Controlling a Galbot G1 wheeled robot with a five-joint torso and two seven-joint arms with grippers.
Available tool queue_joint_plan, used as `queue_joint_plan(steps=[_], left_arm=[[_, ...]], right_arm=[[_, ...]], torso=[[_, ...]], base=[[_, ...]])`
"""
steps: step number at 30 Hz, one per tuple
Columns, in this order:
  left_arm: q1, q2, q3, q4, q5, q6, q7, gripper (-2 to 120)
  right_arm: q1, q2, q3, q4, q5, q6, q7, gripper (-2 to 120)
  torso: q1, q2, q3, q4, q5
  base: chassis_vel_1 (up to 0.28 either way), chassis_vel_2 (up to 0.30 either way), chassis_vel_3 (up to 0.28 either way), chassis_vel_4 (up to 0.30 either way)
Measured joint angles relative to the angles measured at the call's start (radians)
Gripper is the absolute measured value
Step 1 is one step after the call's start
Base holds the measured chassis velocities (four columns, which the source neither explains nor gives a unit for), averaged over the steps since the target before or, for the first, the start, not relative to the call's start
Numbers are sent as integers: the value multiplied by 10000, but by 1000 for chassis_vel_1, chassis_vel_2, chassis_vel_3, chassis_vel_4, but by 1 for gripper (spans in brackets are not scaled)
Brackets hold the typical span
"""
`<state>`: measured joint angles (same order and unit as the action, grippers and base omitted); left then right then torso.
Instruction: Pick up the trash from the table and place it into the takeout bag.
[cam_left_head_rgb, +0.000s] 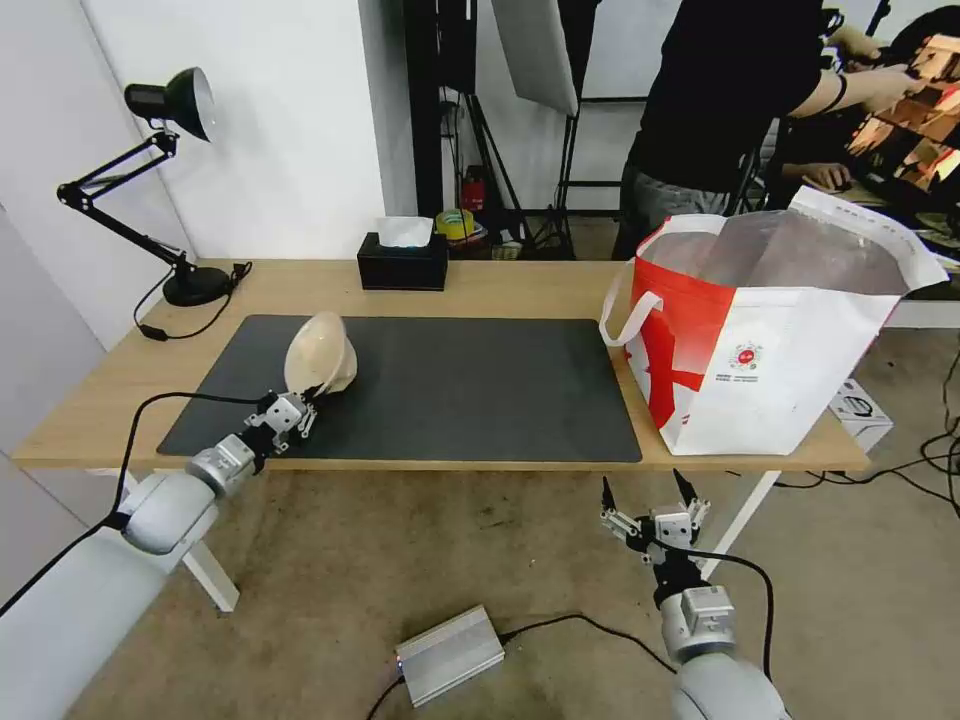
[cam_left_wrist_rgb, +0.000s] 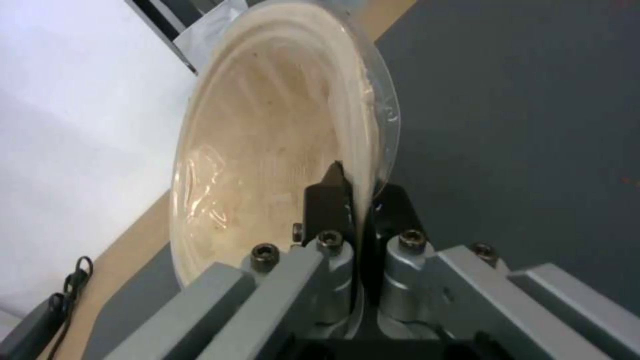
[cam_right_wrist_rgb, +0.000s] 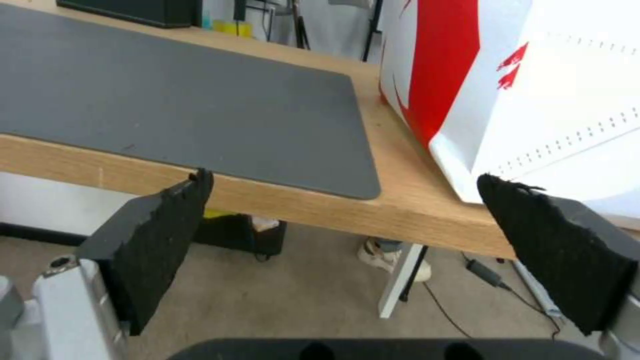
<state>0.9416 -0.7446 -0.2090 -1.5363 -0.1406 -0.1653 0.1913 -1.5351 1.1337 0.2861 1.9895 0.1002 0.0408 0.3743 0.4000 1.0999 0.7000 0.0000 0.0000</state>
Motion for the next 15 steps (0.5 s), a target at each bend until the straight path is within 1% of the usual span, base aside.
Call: queue_joint_plan(steps=[11,14,15], left_arm=[[170,127,-224,-265,-13,-14,25,0],[268,262,-354,-607,-83,-16,75,0],[268,262,-354,-607,-83,-16,75,0]], right_arm=[[-15,1,-9,17,-37,1,1,100],[-31,7,-15,45,-47,1,3,100],[-31,7,-15,45,-47,1,3,100]], torso=[[0,1,0,0,0],[0,0,0,0,-1],[0,0,0,0,-1]], base=[[0,0,0,0],[0,0,0,0],[0,0,0,0]])
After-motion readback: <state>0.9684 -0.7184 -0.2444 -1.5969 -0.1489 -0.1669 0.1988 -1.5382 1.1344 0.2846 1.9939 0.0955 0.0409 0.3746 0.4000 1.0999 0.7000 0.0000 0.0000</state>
